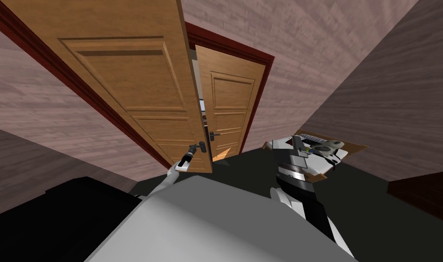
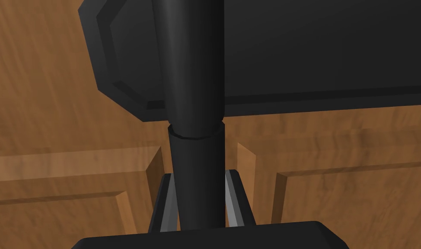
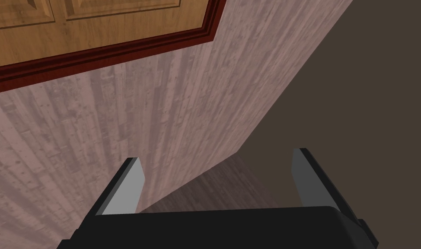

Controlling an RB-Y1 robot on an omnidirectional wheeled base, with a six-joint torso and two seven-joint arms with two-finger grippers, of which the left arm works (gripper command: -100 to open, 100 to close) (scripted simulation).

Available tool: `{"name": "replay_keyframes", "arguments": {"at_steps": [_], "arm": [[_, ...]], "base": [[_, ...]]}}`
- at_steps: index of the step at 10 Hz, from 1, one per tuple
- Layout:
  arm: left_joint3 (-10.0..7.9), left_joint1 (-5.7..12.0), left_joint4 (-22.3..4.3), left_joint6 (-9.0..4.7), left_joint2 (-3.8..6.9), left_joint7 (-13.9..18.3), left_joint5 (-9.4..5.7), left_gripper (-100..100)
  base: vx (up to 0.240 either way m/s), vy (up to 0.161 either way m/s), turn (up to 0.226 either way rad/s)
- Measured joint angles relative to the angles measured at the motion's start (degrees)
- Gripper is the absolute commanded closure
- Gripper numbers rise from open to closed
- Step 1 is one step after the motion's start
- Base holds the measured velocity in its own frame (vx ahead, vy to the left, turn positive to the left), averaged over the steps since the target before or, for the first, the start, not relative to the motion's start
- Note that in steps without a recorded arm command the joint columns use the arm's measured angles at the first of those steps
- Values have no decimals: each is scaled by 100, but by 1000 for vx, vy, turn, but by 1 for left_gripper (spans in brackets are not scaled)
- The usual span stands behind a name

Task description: Pull the door open

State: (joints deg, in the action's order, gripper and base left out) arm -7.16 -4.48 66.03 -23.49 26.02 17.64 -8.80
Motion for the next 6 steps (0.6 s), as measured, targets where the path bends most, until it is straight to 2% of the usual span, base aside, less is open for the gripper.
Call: {"name": "replay_keyframes", "arguments": {"at_steps": [2,5,6], "arm": [[128,-126,84,-96,122,133,-6,100],[333,-233,145,-240,244,283,6,100],[404,-255,126,-306,318,358,2,100]], "base": [[-204,74,-140],[-229,66,-111],[-97,28,-14]]}}
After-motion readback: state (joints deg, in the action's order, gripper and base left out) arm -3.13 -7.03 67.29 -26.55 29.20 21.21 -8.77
